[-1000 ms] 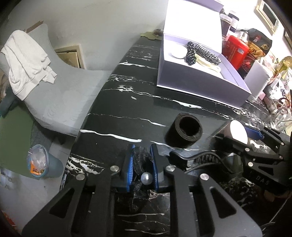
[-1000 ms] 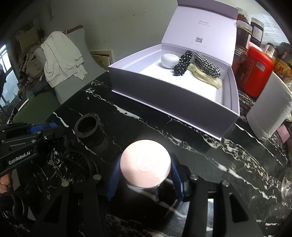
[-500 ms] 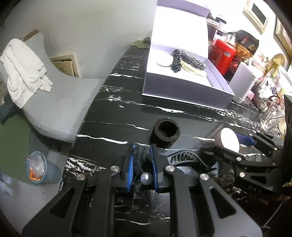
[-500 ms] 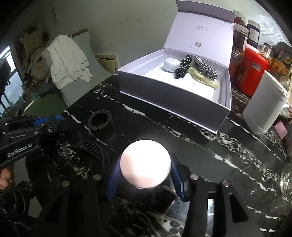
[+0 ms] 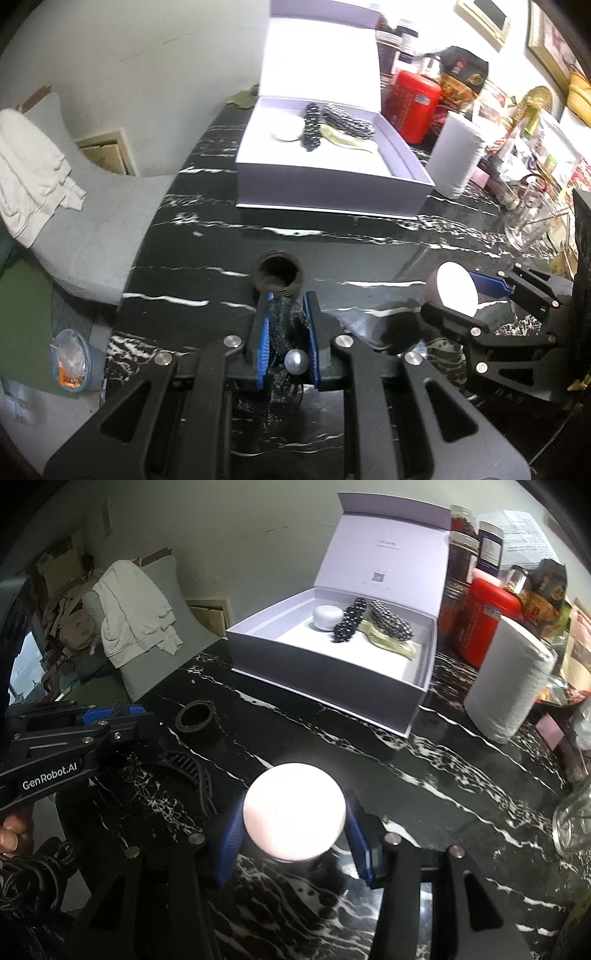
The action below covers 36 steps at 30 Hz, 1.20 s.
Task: Organize objects
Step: 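Lift the bow clip with the left gripper while the right holds the compact, then carry the bow clip and pink compact in both grippers over the lavender box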
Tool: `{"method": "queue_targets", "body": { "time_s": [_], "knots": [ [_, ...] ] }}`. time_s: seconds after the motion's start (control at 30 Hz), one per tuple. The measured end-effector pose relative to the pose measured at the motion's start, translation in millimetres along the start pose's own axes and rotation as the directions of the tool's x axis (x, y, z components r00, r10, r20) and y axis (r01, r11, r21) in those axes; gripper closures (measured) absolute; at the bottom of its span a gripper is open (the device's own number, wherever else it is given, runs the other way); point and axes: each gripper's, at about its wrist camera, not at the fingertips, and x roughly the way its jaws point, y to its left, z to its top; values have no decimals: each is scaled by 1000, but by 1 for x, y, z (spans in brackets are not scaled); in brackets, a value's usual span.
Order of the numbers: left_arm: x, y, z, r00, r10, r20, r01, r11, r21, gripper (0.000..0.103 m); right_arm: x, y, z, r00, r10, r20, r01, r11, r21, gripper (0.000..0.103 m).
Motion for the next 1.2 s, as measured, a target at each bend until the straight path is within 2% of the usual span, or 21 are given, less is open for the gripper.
{"method": "queue_targets", "body": {
  "time_s": [0.47, 0.8, 1.2],
  "knots": [
    [12, -38, 25, 997, -70, -13, 71, 994, 89, 87, -19, -24, 0, 999, -38, 16, 38, 999, 22, 51],
    [25, -40, 56, 998, -69, -3, 69, 991, 111, 87, -14, -36, 26, 998, -47, 40, 47, 999, 1, 51],
    [50, -35, 94, 998, -55, 1, 54, 991, 118, 87, 11, -46, 65, 999, -17, 50, 19, 999, -34, 51]
  ]
}}
